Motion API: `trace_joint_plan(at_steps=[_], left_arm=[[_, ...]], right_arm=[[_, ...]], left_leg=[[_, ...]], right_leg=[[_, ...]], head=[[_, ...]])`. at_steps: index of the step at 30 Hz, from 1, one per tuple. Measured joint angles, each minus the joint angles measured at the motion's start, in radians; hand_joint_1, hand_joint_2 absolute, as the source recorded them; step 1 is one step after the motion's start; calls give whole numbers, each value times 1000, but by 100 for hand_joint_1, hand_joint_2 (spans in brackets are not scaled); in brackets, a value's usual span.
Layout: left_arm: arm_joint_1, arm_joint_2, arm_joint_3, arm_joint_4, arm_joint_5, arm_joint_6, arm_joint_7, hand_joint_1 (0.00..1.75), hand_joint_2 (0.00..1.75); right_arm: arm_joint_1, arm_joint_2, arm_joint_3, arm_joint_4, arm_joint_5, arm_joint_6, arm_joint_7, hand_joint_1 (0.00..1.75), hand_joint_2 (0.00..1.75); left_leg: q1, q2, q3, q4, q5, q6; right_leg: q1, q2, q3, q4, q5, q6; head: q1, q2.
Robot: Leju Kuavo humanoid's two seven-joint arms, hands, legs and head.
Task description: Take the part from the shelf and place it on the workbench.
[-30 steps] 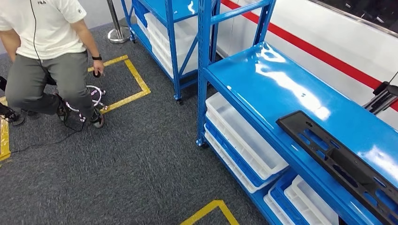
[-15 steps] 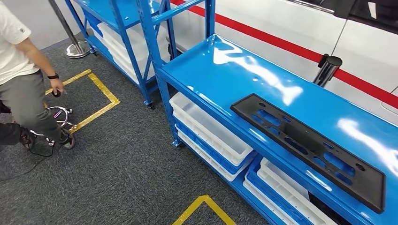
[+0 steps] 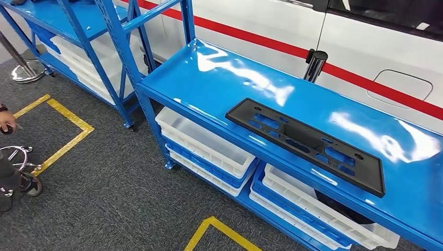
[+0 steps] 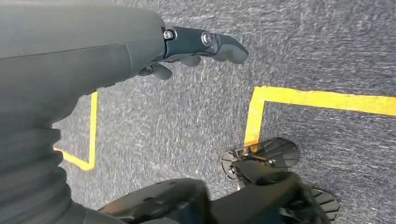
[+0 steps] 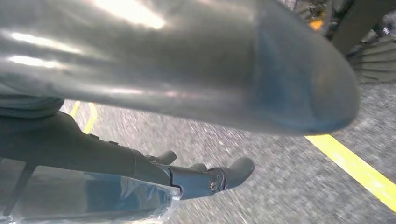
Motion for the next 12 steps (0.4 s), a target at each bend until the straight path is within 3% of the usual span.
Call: trace_joint_plan(at_steps=[2,4,5,7,8,10,12], left_arm=[[1,-1,0,0,-2,0,-2,0,175],[3,-1,0,0,-4,0,-1,0,175],[4,-1,0,0,-5,1,-1,0,175],[3,-3,0,0,-6,1,1,0,175],[3,-3,0,0,-6,2,2,0,175],[3,-3,0,0,-6,4,3,0,175],[2,-3,0,0,-6,5,4,0,175]], right_arm=[[-3,-1,0,0,1,0,-1,0,0],[-4,-2,0,0,2,0,-1,0,0],[-3,-2,0,0,2,0,-1,0,0],[0,-4,0,0,4,0,-1,0,0],[-1,-4,0,0,5,0,-1,0,0],[-4,-3,0,0,8,0,0,0,0],[-6,-2,0,0,10,0,1,0,0]], left_leg=[[-3,34,-1,-6,4,8],[-6,69,-2,-5,4,8],[-6,84,-3,-5,3,7],[-4,108,0,-4,1,3],[-6,119,2,-3,-2,-2],[-13,139,9,0,-11,-16],[-16,154,15,1,-17,-26]], right_leg=[[2,-59,-62,124,-60,-9],[-2,-71,-111,233,-98,-6],[-5,-74,-109,237,-95,2],[-11,-95,-41,130,-55,22],[-13,-123,2,57,-35,27],[-11,-161,58,-35,-11,21],[-6,-159,62,-45,-8,8]], head=[[7,0],[9,0],[9,0],[10,0],[12,0],[12,0],[9,0]])
